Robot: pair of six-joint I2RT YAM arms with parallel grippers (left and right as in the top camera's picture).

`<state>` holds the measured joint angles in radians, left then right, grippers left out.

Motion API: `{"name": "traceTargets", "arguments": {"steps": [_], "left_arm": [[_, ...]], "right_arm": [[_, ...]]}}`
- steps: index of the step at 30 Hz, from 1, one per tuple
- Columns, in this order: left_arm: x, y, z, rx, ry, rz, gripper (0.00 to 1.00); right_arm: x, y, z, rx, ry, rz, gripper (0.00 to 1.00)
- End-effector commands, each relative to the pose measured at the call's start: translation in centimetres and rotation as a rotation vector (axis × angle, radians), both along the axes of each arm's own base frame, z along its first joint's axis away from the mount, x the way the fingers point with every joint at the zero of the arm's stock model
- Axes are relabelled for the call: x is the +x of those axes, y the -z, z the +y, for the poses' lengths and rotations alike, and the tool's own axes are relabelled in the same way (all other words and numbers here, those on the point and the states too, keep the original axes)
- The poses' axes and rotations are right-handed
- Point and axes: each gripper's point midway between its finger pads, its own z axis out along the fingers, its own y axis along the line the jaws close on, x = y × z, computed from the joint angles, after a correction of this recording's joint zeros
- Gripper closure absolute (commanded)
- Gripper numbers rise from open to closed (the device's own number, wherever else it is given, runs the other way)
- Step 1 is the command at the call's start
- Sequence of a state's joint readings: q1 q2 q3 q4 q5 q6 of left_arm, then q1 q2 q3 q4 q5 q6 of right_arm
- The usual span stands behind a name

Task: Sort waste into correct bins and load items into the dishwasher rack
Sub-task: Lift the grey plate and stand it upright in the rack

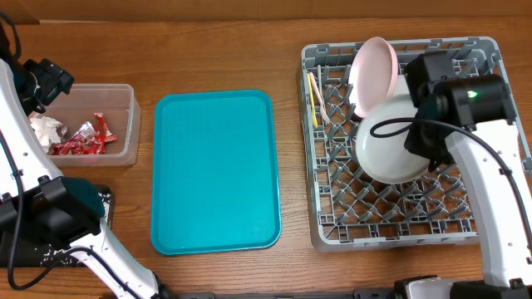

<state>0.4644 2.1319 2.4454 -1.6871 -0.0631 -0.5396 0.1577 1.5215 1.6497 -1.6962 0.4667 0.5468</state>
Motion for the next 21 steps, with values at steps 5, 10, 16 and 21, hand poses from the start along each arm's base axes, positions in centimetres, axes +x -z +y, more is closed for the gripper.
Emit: {"name": "traceTargets", "arguments": {"steps": [5,10,16,21], "left_arm": [[-0.1,-1.4,-0.4,0.018,0.026,-0.030,0.00],[0.0,-1.4,-0.7,0.017,0.034,-0.030,0.00],[0.0,-1.4,-0.7,0.018,0.033,-0.030,0.00],[0.1,-1.4,-0.8,0.018,0.036,-0.030,0.00]], "right_arm": [[-1.5,1.3,-3.1,-0.190,0.101,0.009,0.96],[-0.4,3.3,-3.0,-0.195,0.097,-0.018,0.96],[0.4,4.0,-3.1,-0.209,0.071,-0.031,0.96],[0.3,3.6,-3.2,-0.248,0.055,-0.028,0.96]]}}
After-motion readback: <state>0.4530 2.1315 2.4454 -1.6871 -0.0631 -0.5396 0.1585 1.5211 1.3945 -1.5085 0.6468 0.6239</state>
